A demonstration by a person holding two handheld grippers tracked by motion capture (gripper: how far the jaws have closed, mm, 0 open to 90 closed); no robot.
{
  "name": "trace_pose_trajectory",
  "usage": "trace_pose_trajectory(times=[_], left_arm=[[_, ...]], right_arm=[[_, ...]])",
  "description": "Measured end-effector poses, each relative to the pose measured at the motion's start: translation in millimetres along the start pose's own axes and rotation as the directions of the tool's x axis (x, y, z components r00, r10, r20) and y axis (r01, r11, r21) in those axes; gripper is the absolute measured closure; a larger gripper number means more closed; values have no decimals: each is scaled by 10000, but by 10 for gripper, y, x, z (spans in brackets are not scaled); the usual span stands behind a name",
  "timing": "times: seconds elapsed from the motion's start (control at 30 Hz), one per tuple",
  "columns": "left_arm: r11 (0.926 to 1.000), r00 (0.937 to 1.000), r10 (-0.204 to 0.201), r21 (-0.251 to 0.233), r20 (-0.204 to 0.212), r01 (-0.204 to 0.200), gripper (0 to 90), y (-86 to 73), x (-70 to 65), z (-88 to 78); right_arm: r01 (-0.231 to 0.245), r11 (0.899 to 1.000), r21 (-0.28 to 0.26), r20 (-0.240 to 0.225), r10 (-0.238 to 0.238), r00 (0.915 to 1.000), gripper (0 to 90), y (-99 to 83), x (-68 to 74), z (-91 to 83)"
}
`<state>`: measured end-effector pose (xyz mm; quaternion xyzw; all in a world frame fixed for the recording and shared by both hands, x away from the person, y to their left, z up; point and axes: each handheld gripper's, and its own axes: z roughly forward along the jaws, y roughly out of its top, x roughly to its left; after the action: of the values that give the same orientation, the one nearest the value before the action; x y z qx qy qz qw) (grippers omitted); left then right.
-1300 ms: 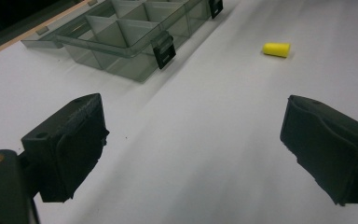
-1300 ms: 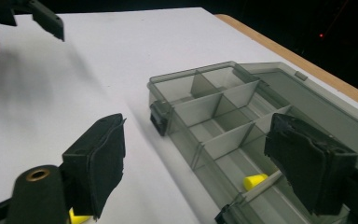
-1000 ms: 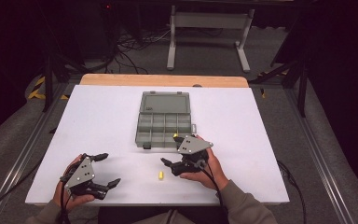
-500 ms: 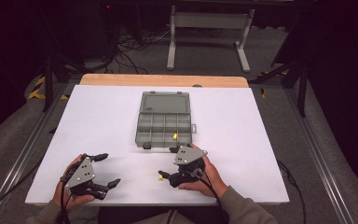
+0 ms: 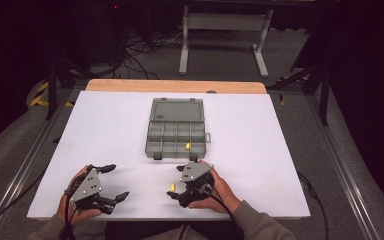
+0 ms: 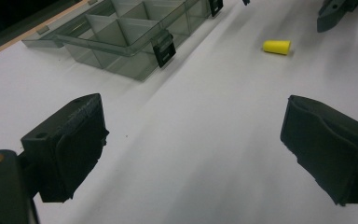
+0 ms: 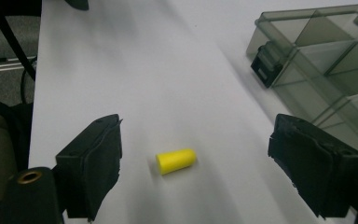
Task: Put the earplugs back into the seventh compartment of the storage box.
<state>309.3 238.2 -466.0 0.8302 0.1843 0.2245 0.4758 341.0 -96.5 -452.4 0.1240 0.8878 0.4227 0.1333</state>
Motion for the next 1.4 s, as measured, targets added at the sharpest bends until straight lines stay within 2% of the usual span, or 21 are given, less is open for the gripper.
trace_pose_trajectory(times=[0.23, 0.47, 0.53, 0.57, 0.6, 0.73, 0.87, 1.13, 1.27, 1.4], left_arm=[[10000, 10000, -11, -33, 13, 11, 75, 1, -1, -3], [10000, 10000, 26, -1, 24, -26, 75, 4, -5, 5], [10000, 10000, 18, 1, 31, -18, 75, 4, -5, 6], [10000, 10000, 20, 3, 29, -20, 75, 3, -4, 7], [10000, 10000, 18, 4, 28, -18, 75, 3, -4, 7], [10000, 10000, 19, 13, 24, -19, 75, 3, -4, 8], [10000, 10000, 33, -4, 36, -33, 75, 5, -5, 6], [10000, 10000, 15, -49, 62, -15, 76, 12, -14, 2], [10000, 10000, 32, -42, 50, -32, 76, 13, -16, 3], [10000, 10000, 33, -43, 40, -33, 76, 14, -17, 1]], right_arm=[[-51, 9983, 575, -198, 63, 9998, 217, -64, -4, 110], [-67, 9977, 671, -469, 99, 9989, 389, -80, -41, 156], [-91, 9977, 666, -549, 128, 9984, 410, -81, -44, 156], [-111, 9977, 664, -609, 152, 9980, 438, -81, -48, 156], [-97, 9979, 640, -835, 151, 9964, 507, -80, -56, 156], [63, 9980, 630, -906, -6, 9959, 563, -78, -55, 153], [139, 9982, 581, -1143, -72, 9934, 669, -78, -50, 149], [365, 9980, 517, -1084, -307, 9936, 694, -72, -50, 130], [242, 9991, 357, -1013, -205, 9946, 699, -62, -54, 101], [318, 9992, 228, -884, -297, 9956, 702, -45, -58, 63]])
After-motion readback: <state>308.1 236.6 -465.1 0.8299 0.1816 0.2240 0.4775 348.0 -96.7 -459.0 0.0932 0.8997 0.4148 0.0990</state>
